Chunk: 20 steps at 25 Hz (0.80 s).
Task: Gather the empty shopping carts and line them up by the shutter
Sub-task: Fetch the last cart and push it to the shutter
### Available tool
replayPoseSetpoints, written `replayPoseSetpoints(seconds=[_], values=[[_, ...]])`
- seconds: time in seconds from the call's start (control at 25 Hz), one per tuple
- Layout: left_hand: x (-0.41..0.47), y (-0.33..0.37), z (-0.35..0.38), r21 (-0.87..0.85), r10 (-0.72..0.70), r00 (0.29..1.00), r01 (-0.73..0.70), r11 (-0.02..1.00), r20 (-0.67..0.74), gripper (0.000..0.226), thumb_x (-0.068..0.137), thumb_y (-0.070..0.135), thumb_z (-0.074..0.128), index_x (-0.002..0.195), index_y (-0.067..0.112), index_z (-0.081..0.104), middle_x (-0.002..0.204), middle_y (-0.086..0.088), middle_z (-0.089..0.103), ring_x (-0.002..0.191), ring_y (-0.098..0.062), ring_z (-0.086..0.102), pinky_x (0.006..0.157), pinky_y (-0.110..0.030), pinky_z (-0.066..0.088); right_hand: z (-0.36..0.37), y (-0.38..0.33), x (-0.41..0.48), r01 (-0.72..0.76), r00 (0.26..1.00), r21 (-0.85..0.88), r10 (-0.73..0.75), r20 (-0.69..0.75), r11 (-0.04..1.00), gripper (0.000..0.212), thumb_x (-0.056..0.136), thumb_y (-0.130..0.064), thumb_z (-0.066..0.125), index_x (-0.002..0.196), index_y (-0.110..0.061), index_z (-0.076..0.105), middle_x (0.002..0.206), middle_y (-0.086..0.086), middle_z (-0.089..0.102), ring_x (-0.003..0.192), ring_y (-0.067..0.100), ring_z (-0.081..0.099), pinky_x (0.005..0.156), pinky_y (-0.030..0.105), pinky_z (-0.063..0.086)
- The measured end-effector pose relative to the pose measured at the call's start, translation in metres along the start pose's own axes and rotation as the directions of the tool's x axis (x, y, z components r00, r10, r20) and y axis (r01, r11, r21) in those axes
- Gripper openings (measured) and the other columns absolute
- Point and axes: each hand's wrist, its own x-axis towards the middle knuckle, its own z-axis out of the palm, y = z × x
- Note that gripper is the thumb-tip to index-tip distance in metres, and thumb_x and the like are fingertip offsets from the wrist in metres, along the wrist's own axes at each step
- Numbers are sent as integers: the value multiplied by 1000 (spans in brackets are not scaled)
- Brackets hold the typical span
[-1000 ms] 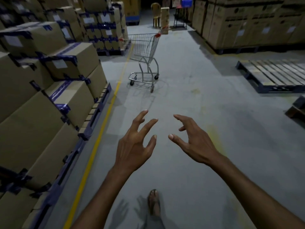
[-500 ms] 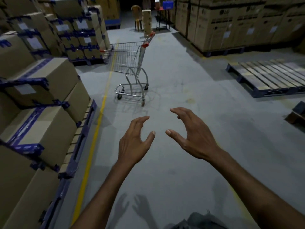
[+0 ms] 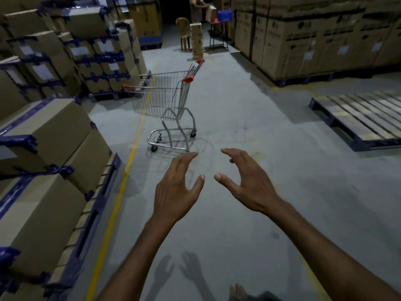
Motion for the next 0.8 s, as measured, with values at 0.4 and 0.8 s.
replayPoseSetpoints(seconds=[0.4,0.8], values=[[211,-27,60,71,49,994,-42,997,-102,60,92,39,69,147,34,44,146,18,44,112,-3,58,69,-33,60,19,123,214,45,997,73,-49,54,996,65,94,-66,57,149,-41,36,146,-18,43,116,-1,53,90,26,47],[402,-158,146,71,-43,998,47,996,-49,60,91,42,68,145,39,43,151,21,35,117,-1,53,65,-22,47,76,216,409,91,995,18,-91,30,996,66,95,-61,62,150,-37,35,150,-14,40,130,8,49,99,29,47]])
